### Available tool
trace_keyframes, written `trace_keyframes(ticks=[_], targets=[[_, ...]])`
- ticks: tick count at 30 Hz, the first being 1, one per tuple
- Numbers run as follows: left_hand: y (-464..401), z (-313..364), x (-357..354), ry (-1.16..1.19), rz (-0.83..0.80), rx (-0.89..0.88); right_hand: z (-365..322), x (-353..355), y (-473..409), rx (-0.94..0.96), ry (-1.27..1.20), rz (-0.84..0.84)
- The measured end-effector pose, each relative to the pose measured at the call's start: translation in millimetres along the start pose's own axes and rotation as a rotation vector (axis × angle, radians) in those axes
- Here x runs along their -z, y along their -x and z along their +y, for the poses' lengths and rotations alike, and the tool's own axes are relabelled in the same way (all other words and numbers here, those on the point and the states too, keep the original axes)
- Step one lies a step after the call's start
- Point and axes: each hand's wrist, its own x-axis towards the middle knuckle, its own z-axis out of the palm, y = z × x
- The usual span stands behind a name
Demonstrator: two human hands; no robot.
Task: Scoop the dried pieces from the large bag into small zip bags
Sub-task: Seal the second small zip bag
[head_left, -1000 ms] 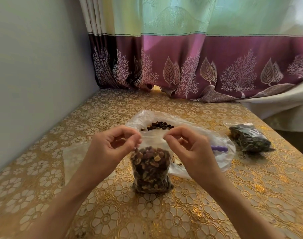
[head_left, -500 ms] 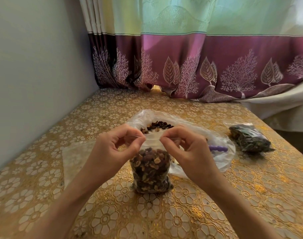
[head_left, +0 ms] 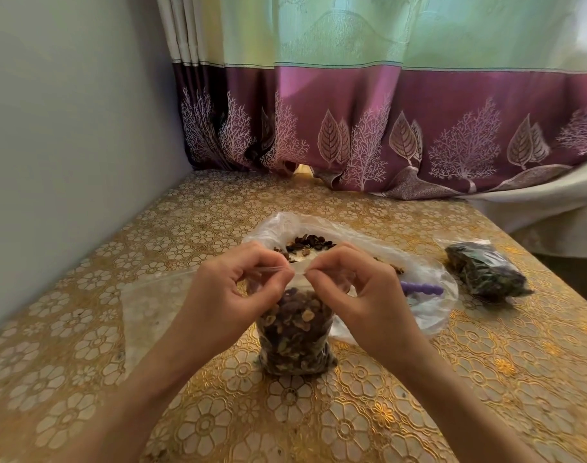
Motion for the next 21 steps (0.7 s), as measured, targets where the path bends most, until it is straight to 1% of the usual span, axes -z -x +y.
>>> trace_keyframes(ticks=[10, 13, 17, 19, 21], targets=[[-0.3, 2.8, -4.1, -0.061, 0.018, -0.041, -1.1, -2.6, 0.7, 0.047, 0.034, 0.001], [-0.6, 3.6, -3.5, -0.101, 0.000, -0.066, -2.0, -2.9, 0.4, 0.062, 0.048, 0.007], [-0.7, 4.1, -0.3, -0.236, -0.057, -0.136, -2.6, -2.3, 0.6, 0.096, 0.102, 0.020], [-0.8, 4.3, 0.6, -0.340, -0.092, -0.174, -2.2, -2.2, 0.8, 0.083, 0.089, 0.024], [-0.9, 3.3, 1.5, -0.380, -0.100, -0.196, -1.6, -1.4, 0.7, 0.066, 0.086, 0.013]])
